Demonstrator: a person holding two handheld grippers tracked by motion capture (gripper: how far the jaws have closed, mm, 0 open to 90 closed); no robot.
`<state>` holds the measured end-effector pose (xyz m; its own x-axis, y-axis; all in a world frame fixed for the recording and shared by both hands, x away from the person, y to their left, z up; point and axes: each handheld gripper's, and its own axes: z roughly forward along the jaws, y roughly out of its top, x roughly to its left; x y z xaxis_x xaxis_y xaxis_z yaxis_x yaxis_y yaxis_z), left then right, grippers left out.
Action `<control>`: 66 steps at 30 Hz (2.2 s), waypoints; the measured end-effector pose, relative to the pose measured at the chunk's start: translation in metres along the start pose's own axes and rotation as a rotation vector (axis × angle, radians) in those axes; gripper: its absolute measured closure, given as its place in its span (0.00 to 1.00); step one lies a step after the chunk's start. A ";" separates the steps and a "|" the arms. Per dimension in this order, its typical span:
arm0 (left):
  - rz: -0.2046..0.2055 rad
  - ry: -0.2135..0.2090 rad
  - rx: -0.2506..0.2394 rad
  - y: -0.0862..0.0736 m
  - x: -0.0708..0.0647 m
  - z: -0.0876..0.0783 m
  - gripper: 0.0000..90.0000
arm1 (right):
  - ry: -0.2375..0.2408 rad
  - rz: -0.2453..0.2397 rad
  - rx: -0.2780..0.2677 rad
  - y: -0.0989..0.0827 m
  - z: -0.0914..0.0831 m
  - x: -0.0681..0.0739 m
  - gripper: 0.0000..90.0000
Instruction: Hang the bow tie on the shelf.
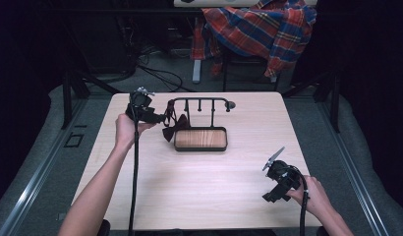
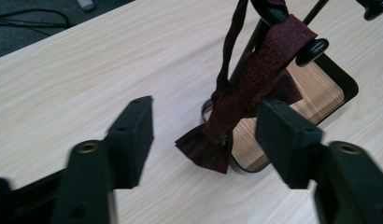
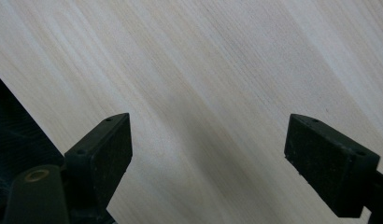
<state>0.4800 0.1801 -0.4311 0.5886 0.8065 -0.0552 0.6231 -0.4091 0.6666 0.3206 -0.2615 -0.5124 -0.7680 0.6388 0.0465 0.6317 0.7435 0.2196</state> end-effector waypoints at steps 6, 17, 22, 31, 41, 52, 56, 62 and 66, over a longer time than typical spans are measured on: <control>-0.001 0.006 -0.022 -0.008 0.001 -0.016 0.22 | 0.001 -0.005 0.001 0.001 0.000 0.000 0.16; 0.009 0.005 -0.068 -0.021 -0.006 -0.051 0.16 | -0.010 0.003 -0.005 0.001 -0.002 0.001 0.16; 0.006 0.007 -0.062 -0.038 -0.010 -0.065 0.14 | -0.009 0.008 -0.023 0.000 -0.004 -0.001 0.16; -0.011 0.015 -0.047 -0.069 -0.015 -0.072 0.08 | -0.010 0.008 -0.023 0.000 -0.006 -0.001 0.16; -0.020 0.019 0.003 -0.096 -0.022 -0.076 0.02 | -0.016 -0.008 -0.025 0.001 -0.009 0.002 0.17; -0.032 0.012 0.099 -0.125 -0.029 -0.059 0.00 | -0.012 0.002 -0.033 0.001 -0.007 0.001 0.17; -0.032 0.022 0.122 -0.134 -0.031 -0.054 0.00 | -0.016 -0.002 -0.029 0.002 -0.005 0.002 0.16; -0.039 0.023 0.167 -0.146 -0.033 -0.044 0.00 | -0.018 -0.028 -0.028 0.005 -0.005 0.005 0.17; -0.032 0.029 0.185 -0.150 -0.034 -0.040 0.00 | -0.016 -0.036 -0.013 0.006 -0.004 0.006 0.17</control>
<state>0.3457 0.2310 -0.4996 0.5535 0.8313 -0.0508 0.7267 -0.4522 0.5171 0.3200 -0.2540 -0.5073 -0.7882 0.6150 0.0226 0.6023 0.7634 0.2334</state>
